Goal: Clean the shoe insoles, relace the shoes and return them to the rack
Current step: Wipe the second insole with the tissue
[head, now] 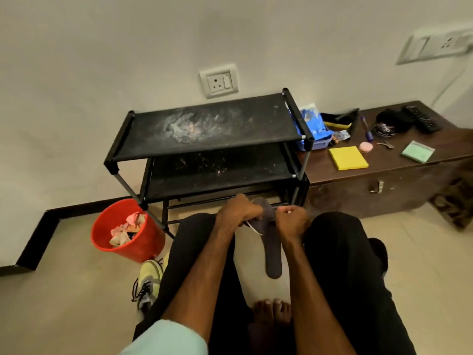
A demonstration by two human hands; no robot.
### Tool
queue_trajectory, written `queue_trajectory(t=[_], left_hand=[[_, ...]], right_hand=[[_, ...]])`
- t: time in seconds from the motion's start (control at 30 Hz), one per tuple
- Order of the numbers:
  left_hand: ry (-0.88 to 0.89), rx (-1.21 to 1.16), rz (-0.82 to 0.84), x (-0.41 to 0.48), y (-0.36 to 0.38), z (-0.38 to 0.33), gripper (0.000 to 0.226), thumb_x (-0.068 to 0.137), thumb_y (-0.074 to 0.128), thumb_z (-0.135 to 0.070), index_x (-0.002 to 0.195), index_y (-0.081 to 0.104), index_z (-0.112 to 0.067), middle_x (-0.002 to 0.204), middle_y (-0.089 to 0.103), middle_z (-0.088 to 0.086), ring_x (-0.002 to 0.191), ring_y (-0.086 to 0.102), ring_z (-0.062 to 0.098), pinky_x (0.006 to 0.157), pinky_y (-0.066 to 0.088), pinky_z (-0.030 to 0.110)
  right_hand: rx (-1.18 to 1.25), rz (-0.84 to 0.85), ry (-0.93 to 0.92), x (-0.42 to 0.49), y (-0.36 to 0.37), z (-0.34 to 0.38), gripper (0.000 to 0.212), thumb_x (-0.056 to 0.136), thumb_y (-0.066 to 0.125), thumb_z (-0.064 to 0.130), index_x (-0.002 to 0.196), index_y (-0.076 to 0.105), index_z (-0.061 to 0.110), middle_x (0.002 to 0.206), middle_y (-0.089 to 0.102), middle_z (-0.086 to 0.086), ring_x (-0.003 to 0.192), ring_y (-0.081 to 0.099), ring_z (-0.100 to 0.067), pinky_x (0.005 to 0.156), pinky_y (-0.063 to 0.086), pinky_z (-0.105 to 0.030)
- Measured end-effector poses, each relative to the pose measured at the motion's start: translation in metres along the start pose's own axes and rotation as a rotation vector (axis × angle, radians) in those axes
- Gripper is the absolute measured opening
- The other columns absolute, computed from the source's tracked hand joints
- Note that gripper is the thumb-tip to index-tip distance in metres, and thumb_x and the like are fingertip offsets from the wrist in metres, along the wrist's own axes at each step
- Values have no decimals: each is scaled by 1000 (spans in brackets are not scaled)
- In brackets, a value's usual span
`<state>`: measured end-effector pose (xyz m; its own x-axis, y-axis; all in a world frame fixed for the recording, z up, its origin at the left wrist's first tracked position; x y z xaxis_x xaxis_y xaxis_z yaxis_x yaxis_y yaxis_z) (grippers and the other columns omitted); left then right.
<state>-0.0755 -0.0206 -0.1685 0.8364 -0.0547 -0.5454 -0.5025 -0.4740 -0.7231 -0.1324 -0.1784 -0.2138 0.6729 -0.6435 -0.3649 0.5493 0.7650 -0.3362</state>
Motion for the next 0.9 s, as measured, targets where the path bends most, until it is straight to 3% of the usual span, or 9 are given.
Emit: queue_trajectory(t=[0.07, 0.17, 0.37, 0.53, 0.7, 0.83, 0.9], left_hand=[[13, 8, -77, -21, -36, 3, 24, 78, 74, -31, 90, 64, -13, 91, 68, 6, 83, 65, 20, 76, 55, 34], [65, -33, -142, -43, -79, 3, 29, 78, 77, -36, 95, 69, -13, 95, 72, 4, 86, 67, 18, 71, 52, 33], [204, -232, -165, -82, -130, 1, 37, 85, 77, -37, 96, 74, -1, 95, 76, 13, 84, 71, 20, 89, 55, 42], [272, -474, -311, -87, -143, -5, 29, 88, 75, -42, 86, 77, -13, 81, 77, 3, 83, 74, 21, 79, 57, 38], [289, -712, -403, -77, -142, -13, 28, 89, 72, -42, 86, 77, -15, 78, 77, 0, 69, 70, 16, 61, 46, 27], [305, -850, -447, -66, -144, -28, 24, 92, 71, -37, 82, 76, -15, 70, 73, -3, 58, 62, 8, 53, 41, 23], [317, -918, -456, -56, -145, -37, 22, 92, 71, -36, 85, 76, -16, 74, 75, -2, 63, 66, 10, 54, 43, 23]], right_hand=[[66, 2, -57, -6, -7, 13, 13, 85, 65, 8, 85, 76, 14, 82, 72, -7, 82, 70, -27, 75, 58, -38], [58, 9, -155, -23, -13, 41, 15, 87, 67, 13, 88, 74, 26, 92, 72, -1, 87, 65, -20, 79, 49, -30], [120, 91, -212, -44, -20, 75, 14, 88, 71, 16, 96, 79, 25, 92, 74, 8, 89, 68, -12, 83, 52, -29], [185, 226, -328, -55, -14, 110, 12, 92, 70, 32, 95, 80, 25, 88, 73, 12, 88, 66, -4, 92, 54, -33], [112, 417, -347, -59, -7, 139, 43, 100, 56, 51, 82, 81, 21, 65, 60, 6, 64, 53, -9, 71, 42, -30], [82, 489, -340, -55, -6, 165, 49, 100, 59, 45, 88, 76, 1, 71, 60, -6, 68, 48, -17, 67, 39, -30], [87, 488, -329, -51, -10, 176, 47, 101, 58, 42, 91, 75, -1, 70, 61, -5, 69, 49, -17, 63, 39, -29]])
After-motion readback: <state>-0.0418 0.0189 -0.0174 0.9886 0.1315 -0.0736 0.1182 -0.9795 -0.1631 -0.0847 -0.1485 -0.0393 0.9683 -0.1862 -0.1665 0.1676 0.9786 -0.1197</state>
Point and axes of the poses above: each hand's wrist, its own x-axis towards the middle knuckle, its own y-axis out of the palm, z = x × y, the point moved 8 cm from there along x, towards the middle knuckle
